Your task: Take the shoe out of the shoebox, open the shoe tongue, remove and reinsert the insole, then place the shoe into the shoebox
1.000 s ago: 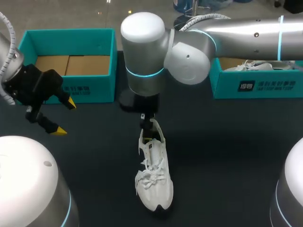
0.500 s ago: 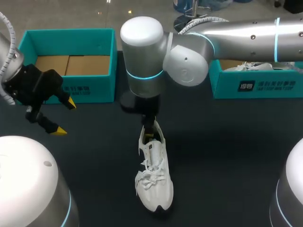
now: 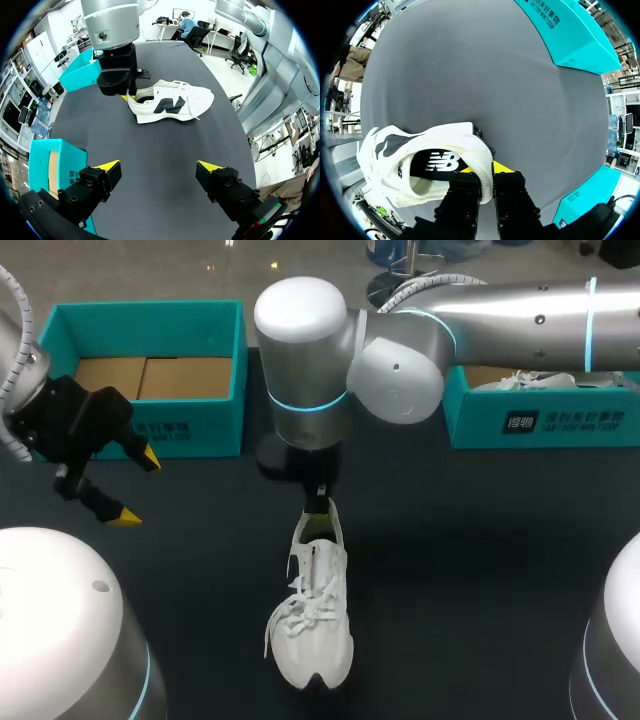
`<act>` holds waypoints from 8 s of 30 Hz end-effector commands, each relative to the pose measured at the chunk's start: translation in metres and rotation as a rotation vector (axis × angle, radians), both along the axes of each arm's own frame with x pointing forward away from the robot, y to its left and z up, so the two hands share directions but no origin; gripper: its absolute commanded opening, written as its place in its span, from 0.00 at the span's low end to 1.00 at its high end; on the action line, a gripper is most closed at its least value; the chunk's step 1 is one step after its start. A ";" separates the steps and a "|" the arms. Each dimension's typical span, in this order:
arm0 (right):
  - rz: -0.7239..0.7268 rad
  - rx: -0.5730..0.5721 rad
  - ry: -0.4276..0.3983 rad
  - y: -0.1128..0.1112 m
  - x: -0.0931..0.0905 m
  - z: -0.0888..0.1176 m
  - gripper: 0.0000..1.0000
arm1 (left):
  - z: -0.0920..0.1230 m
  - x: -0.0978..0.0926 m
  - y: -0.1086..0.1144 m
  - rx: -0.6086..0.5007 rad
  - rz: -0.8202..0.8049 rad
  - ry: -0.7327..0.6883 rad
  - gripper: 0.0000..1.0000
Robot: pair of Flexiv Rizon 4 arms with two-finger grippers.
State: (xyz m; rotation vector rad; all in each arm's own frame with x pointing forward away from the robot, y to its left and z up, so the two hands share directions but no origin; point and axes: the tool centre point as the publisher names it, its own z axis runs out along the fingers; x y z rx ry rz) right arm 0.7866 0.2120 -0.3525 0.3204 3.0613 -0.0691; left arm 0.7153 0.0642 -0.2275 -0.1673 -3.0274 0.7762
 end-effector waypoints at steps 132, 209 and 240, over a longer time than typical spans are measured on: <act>-0.721 -0.315 -0.170 -0.496 0.382 0.258 0.00 | 0.000 0.000 0.000 0.003 0.000 0.000 1.00; -1.533 -0.178 -0.207 -0.543 0.369 0.153 0.00 | 0.000 0.000 0.000 0.003 0.000 0.000 1.00; -1.596 -0.210 -0.183 -0.558 0.379 0.066 0.00 | 0.000 0.000 0.000 0.003 0.000 0.000 1.00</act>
